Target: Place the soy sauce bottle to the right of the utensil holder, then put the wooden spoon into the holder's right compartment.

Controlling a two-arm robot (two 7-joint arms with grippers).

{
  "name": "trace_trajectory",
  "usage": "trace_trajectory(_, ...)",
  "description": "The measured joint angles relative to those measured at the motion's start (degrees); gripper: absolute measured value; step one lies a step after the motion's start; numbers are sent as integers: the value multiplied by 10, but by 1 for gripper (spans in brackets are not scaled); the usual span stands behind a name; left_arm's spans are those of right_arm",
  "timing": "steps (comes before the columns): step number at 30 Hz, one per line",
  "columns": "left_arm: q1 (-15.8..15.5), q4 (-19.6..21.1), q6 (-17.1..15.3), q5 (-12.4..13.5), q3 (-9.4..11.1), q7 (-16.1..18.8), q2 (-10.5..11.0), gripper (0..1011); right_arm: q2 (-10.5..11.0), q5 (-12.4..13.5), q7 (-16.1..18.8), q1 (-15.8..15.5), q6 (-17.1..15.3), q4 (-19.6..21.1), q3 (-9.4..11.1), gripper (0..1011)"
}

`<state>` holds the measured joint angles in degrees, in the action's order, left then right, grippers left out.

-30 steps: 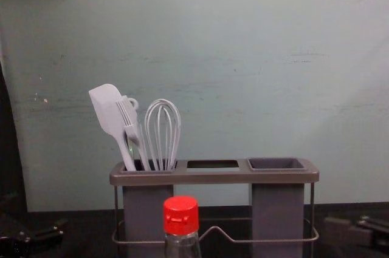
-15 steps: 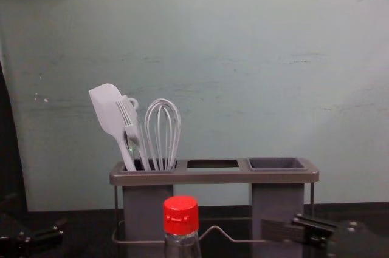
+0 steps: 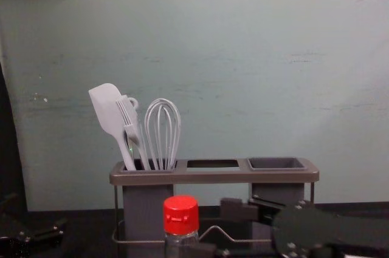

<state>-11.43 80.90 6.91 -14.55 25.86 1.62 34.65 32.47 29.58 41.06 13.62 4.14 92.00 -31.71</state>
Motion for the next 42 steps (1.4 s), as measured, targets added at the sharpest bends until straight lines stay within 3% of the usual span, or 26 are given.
trace_trajectory(9,0,0,0,0,0,0,0,1012,-33,-7,-4,46,-17,-36,-22,1002)
trace_trajectory(18,0,0,0,0,0,0,0,1012,-52,-12,-5,67,-20,-61,-38,1003)
trace_trajectory(36,0,0,0,0,0,0,0,1012,-58,-17,-12,72,-19,-68,-42,1003)
trace_trajectory(42,0,0,0,0,0,0,0,1011,-58,-17,-12,72,-18,-67,-42,893)
